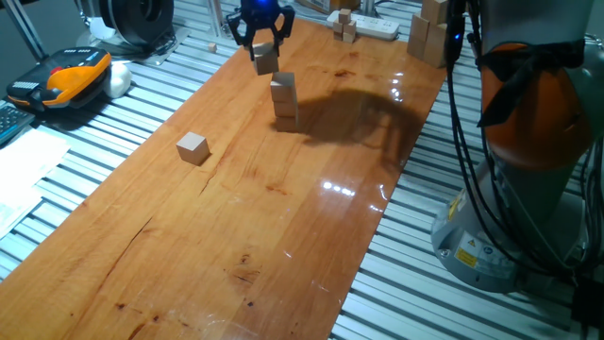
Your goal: Stack the blocks in a vertical line of five
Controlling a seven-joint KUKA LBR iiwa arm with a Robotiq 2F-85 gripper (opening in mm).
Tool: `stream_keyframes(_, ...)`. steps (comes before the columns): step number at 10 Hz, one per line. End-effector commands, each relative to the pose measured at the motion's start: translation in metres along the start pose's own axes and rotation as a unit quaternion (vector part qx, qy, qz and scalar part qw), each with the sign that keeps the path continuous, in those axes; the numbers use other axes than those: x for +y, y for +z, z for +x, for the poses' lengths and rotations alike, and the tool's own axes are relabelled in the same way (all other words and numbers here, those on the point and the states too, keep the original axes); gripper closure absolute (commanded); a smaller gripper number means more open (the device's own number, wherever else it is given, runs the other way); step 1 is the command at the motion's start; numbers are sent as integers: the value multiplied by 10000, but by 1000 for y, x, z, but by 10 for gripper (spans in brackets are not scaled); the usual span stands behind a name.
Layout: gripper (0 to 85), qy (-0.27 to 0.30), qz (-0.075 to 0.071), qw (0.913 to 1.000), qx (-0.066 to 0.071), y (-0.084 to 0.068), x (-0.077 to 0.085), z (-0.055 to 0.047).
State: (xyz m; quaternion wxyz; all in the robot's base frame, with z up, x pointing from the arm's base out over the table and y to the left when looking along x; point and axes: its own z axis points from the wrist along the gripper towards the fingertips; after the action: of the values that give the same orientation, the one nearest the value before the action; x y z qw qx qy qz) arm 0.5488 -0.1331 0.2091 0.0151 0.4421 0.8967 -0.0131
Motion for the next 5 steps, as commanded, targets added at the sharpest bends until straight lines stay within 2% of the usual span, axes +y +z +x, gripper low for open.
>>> stream_keyframes(1, 850, 694, 87, 9975, -44, 0, 0, 0)
stream_keyframes(3, 850, 1274, 124, 9917, -72, 0, 0, 0)
stream_keyframes(5, 850, 1690, 77, 9856, 1, 0, -1, 0)
